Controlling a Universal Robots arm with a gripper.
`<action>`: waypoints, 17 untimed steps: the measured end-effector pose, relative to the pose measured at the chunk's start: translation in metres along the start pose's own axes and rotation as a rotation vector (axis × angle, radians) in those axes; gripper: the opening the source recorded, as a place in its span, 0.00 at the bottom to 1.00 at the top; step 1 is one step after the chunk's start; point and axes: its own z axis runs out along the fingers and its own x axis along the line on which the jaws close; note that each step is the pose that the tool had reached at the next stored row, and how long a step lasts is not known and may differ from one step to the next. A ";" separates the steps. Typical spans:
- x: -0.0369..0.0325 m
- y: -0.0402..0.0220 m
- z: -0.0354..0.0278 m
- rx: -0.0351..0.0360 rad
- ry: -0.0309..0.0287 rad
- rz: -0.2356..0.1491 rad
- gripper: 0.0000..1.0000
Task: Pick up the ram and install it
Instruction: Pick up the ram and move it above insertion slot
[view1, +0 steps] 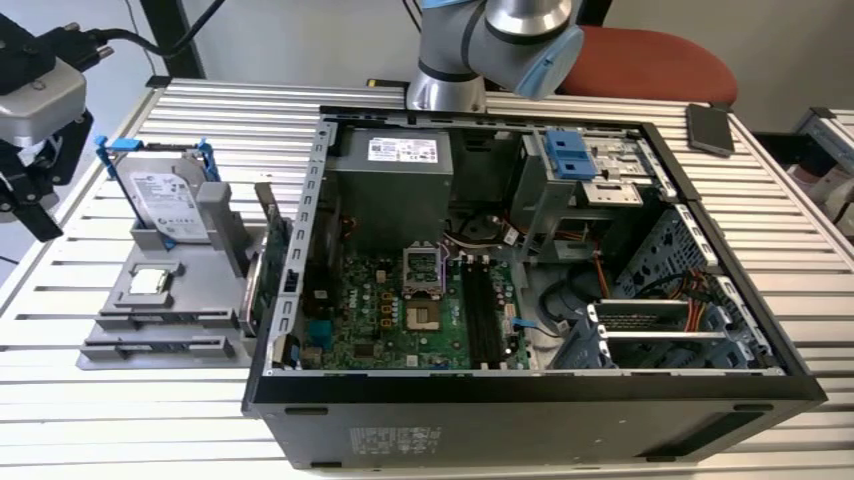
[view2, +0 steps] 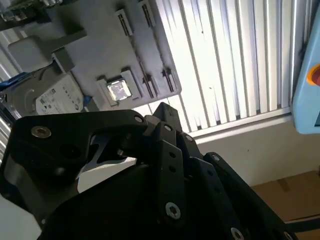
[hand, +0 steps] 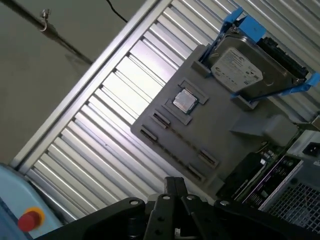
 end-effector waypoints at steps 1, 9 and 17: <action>0.0000 0.0000 0.0000 0.0000 0.0008 -0.017 0.00; 0.0000 0.0001 0.0000 0.0002 0.0071 -0.151 0.00; 0.0001 0.0000 0.0000 0.0003 0.0140 -0.296 0.00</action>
